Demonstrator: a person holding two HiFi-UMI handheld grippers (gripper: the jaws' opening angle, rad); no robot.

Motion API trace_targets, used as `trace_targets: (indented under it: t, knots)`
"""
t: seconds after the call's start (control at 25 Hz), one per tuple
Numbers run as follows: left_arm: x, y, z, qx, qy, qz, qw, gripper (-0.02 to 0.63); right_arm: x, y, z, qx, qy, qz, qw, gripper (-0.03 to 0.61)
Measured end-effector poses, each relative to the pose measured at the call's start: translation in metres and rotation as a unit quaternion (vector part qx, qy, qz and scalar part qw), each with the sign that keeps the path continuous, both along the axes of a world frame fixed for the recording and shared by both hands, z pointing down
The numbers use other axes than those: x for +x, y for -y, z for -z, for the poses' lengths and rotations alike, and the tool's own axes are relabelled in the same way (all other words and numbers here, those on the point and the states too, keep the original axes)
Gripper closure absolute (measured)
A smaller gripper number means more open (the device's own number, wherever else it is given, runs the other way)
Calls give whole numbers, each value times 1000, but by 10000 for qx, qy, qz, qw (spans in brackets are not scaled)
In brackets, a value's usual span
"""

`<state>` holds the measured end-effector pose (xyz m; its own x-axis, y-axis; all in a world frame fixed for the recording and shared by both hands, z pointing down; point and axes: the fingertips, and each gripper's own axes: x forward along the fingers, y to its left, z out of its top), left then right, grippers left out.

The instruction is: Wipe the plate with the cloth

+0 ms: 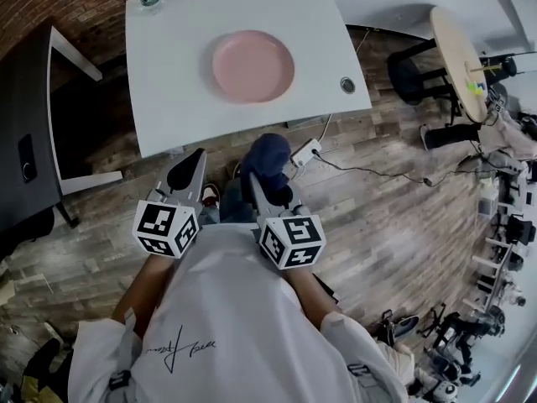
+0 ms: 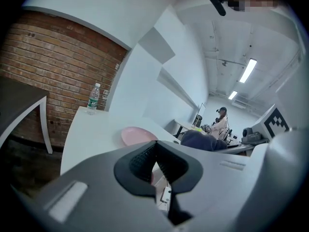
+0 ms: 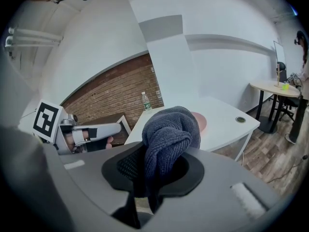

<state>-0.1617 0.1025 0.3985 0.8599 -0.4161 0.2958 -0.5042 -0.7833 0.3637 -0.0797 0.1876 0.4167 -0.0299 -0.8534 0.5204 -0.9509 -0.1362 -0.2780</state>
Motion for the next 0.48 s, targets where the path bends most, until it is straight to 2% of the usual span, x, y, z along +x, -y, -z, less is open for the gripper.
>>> trace_targets:
  t: [0.12, 0.48]
  knots:
    - [0, 7, 3, -9, -138, 97, 9999, 603, 6, 11, 5, 45, -20, 65, 10000, 483]
    - [29, 56, -5, -157, -15, 211, 9997, 603, 43, 63, 6, 56, 59, 268, 9996, 483]
